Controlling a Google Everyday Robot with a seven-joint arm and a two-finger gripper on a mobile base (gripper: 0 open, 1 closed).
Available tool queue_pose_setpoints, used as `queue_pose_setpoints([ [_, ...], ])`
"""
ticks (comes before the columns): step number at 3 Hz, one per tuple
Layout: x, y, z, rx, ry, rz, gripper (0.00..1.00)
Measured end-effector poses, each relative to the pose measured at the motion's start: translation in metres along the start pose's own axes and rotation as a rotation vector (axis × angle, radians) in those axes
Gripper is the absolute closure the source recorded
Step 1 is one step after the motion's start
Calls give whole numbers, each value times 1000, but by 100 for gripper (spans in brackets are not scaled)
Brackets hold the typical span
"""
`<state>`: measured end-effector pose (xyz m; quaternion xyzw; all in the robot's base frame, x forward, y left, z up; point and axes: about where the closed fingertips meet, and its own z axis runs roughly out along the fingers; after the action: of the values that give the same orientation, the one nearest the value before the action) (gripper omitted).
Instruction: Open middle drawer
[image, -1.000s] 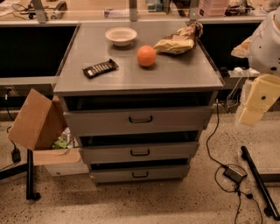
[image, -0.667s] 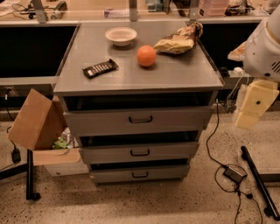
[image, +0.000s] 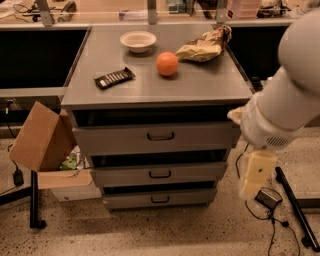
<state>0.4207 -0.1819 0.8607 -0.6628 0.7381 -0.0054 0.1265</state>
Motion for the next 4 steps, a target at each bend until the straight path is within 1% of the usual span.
queue_pose_setpoints([
  [1,-1,36,75,-92,-32,-60,0],
  [2,-5,78,169,-253,-92,-104,0],
  [3,-6,99,224,-370,-148,-91,0],
  [4,-5,98,227,-370,-144,-89,0],
])
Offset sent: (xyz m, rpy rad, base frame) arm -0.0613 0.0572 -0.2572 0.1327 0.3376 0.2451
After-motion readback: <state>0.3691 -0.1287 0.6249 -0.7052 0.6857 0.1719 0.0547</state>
